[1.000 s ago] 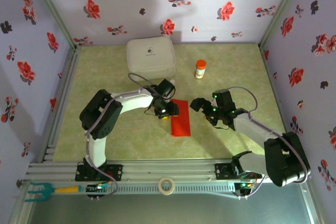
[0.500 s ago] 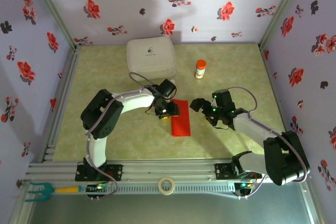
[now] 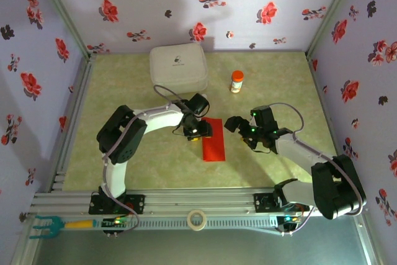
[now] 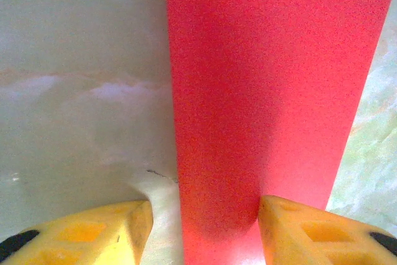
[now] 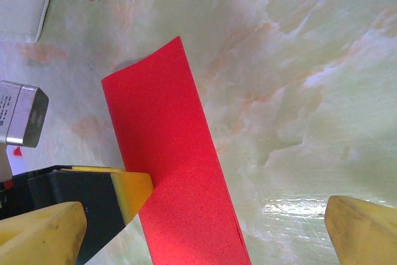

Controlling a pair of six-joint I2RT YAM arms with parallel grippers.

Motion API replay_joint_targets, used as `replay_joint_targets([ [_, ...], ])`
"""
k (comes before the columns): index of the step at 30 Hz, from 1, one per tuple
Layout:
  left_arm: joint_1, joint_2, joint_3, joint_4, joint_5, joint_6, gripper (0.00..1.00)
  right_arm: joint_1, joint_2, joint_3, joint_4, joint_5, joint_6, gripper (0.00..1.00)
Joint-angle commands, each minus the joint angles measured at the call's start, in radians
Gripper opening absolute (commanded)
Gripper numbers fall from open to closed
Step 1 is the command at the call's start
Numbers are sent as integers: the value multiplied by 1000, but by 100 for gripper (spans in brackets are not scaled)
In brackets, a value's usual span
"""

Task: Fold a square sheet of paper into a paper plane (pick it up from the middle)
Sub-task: First fold the square sheet of paper in half at the center of the table, then hold the square sheet of paper at the center of the table.

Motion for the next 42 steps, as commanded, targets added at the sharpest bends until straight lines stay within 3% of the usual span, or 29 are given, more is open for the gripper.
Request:
replay_joint_targets([
  [1, -6, 107, -30, 5, -90, 18, 52, 1, 7, -5, 0, 1, 3, 99],
  [11, -7, 108, -34, 3, -92, 25, 51, 1, 18, -5, 10, -12, 3, 99],
  [14, -6, 109, -31, 1, -92, 24, 51, 1, 26, -5, 19, -21, 1, 94],
  [17, -7, 110, -31, 3, -92, 22, 51, 3, 40, -5, 35, -41, 0, 83],
  [23, -7, 112, -32, 4, -90, 23, 51, 35, 112, 31, 46, -88, -40, 33],
  [26, -8, 114, -32, 5, -90, 22, 51, 62, 158, 63, 24, -78, -62, 13],
  [32, -9, 112, -30, 5, -90, 19, 51, 101, 237, 113, 0, -54, -86, 3],
  [37, -12, 115, -31, 10, -89, 15, 51, 109, 232, 114, -9, -20, -87, 3],
  [42, -13, 118, -27, 7, -89, 18, 51, 114, 274, 123, 28, -79, -83, 0],
])
